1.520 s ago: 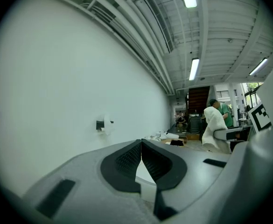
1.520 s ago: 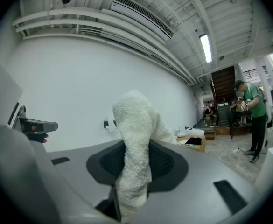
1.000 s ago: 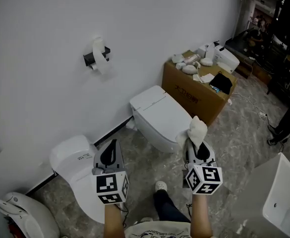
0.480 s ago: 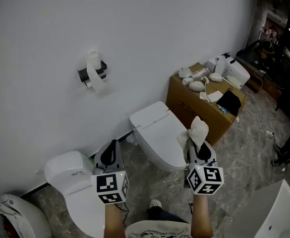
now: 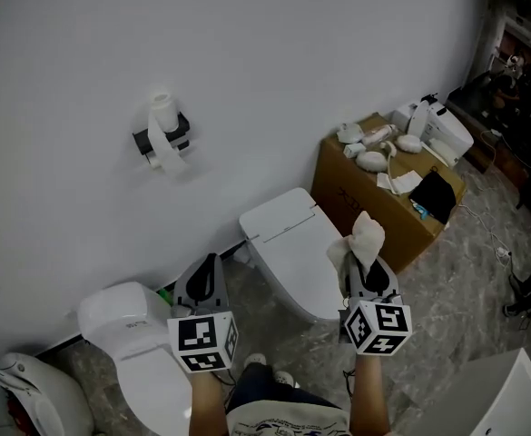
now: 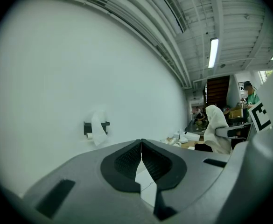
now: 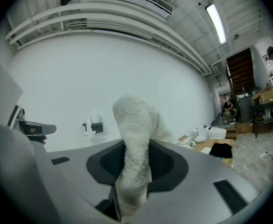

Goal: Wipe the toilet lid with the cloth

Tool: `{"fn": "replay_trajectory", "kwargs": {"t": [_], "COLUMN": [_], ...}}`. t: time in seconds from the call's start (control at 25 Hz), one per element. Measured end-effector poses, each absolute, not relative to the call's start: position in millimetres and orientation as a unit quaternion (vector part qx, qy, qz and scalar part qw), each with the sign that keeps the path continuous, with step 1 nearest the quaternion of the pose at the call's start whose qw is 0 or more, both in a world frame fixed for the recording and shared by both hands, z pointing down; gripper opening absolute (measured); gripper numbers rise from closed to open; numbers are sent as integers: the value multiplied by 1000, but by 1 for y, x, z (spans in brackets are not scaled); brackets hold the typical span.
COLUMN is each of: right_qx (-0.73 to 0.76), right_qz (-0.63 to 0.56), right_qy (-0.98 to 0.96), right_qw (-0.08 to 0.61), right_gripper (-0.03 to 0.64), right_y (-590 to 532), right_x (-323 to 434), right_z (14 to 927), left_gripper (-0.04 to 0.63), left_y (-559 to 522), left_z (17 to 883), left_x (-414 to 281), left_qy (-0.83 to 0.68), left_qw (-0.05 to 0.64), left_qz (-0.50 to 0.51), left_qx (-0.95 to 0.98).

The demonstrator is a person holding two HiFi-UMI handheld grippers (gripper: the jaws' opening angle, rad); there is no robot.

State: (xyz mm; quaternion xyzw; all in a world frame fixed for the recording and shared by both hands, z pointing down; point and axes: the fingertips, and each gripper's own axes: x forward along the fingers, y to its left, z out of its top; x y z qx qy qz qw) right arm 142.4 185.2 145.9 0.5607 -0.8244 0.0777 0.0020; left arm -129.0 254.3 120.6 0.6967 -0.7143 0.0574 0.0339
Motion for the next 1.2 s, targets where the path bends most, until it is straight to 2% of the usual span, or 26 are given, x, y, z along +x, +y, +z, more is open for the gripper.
{"fn": "replay_trajectory", "kwargs": {"t": [1.2], "right_qx": [607], "right_qz": [111], "right_qy": [-786], "right_qw": [48], "right_gripper": [112], "right_y": [-103], "right_x": [79], "right_z": [200], "left_gripper": [9], "left_y": [-71], "left_z": [176], "left_x": [-197], "left_qy": [-661], "left_qw": [78], "left_qz": [84], "left_qx": [741]}}
